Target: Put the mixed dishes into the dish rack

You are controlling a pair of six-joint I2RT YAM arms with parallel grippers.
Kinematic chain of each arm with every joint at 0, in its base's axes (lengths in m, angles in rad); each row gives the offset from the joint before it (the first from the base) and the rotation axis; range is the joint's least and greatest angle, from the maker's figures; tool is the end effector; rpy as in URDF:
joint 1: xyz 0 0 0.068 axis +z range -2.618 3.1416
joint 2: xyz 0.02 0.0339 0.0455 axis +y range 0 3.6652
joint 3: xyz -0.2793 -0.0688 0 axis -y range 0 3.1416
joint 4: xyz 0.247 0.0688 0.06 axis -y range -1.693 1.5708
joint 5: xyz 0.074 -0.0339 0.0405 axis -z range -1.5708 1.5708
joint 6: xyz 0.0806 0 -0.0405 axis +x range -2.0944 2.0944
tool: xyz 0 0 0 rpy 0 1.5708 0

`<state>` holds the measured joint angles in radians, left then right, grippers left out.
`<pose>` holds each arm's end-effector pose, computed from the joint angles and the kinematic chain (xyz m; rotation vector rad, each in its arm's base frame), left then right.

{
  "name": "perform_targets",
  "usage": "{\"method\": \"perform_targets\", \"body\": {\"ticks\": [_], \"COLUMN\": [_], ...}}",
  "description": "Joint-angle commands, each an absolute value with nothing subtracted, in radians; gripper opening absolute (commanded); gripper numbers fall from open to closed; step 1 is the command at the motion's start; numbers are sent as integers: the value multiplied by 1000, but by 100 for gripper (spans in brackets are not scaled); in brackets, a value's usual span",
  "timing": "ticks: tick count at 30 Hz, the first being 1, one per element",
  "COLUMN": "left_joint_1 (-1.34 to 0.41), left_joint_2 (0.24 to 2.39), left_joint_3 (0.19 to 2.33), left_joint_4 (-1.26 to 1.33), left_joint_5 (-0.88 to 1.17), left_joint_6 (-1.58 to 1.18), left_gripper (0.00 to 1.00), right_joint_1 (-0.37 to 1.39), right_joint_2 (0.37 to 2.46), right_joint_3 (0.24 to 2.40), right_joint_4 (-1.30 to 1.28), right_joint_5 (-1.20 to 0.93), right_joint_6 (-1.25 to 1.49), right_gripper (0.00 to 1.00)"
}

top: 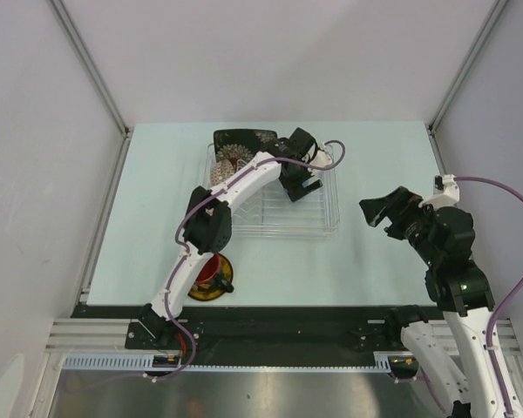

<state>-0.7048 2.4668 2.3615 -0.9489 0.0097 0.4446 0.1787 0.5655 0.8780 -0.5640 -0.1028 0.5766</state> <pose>0.4309 -0.3675 0.1873 1.4318 2.2046 -0.1027 0.1462 0.0348 0.3578 0.2956 1.8428 0.6225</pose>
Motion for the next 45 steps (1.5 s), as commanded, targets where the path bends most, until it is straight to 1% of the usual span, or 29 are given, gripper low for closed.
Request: {"method": "perform_targets", "body": {"ticks": [1,12,15,19,24,31,37,40,41,43,44,45], "left_joint_1": [-709,-712,-712,-712,-709,-689,-669,-623,-579,-533,-485,-457], "left_joint_2": [2425,2350,2336,2350,2367,2275,2162,2053,2024,1922,1881,1802], "left_joint_3": [2344,2342,2335,2338,2338,2358,2356,2327,2301,2269,2225,2195], "left_joint_4": [-891,-825,-792,-766,-746,-750,-819,-850,-856,-883,-894,-909], "left_joint_5": [3,20,17,15,63,115,167,213,228,276,284,297], "left_joint_6": [448,419,426,431,401,376,345,308,281,262,252,247], "left_gripper": [100,100,99,100,100,100,100,100,100,100,100,100], "right_joint_1": [224,390,425,451,463,501,577,693,774,878,975,1015], "right_joint_2": [560,561,568,568,568,614,735,863,908,1052,1105,1238], "right_joint_3": [864,824,819,819,818,819,825,870,886,963,1003,1093], "right_joint_4": [-520,-486,-485,-485,-500,-520,-518,-544,-561,-583,-615,-639], "right_joint_5": [-95,-2,52,78,95,130,175,277,361,463,568,621], "right_joint_6": [597,617,618,624,621,588,534,496,480,425,405,388], "right_gripper": [100,100,100,100,100,100,100,100,100,100,100,100]}}
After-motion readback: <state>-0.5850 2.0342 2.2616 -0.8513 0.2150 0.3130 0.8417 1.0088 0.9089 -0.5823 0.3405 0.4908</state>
